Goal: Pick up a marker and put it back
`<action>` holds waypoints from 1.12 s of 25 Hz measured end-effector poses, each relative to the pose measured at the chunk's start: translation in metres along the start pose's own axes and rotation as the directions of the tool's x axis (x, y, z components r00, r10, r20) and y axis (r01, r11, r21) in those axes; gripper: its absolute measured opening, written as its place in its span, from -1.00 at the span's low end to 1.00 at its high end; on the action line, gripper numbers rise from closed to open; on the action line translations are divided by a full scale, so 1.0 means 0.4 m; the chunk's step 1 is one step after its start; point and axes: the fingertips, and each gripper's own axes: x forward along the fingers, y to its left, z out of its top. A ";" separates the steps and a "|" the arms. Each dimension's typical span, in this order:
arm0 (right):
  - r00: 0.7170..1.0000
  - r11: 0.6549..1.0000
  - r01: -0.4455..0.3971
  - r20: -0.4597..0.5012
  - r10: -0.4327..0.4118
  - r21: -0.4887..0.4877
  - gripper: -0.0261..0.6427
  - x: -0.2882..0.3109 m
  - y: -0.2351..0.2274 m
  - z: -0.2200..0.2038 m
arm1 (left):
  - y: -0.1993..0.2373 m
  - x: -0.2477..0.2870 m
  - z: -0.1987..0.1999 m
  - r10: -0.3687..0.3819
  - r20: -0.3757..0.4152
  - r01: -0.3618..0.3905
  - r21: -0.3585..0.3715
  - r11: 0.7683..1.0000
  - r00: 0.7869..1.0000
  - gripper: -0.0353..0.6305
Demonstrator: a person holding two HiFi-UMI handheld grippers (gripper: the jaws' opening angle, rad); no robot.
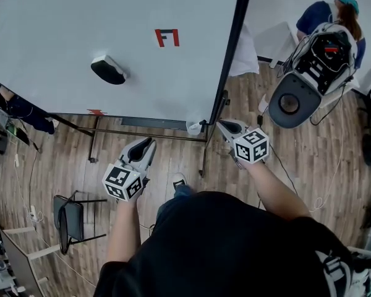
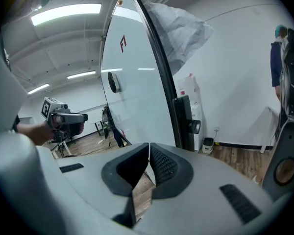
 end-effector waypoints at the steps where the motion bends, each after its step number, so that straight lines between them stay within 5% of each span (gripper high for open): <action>1: 1.000 1.000 0.002 -0.004 -0.002 0.005 -0.91 0.009 -0.005 -0.006 | 0.006 0.004 0.000 -0.003 -0.002 0.003 0.000 1.000 1.000 -0.71; 28: 0.979 0.999 0.006 -0.206 0.002 0.037 -0.61 0.224 -0.088 -0.211 | 0.119 0.064 -0.056 -0.027 -0.060 0.024 -0.049 0.999 0.998 -0.71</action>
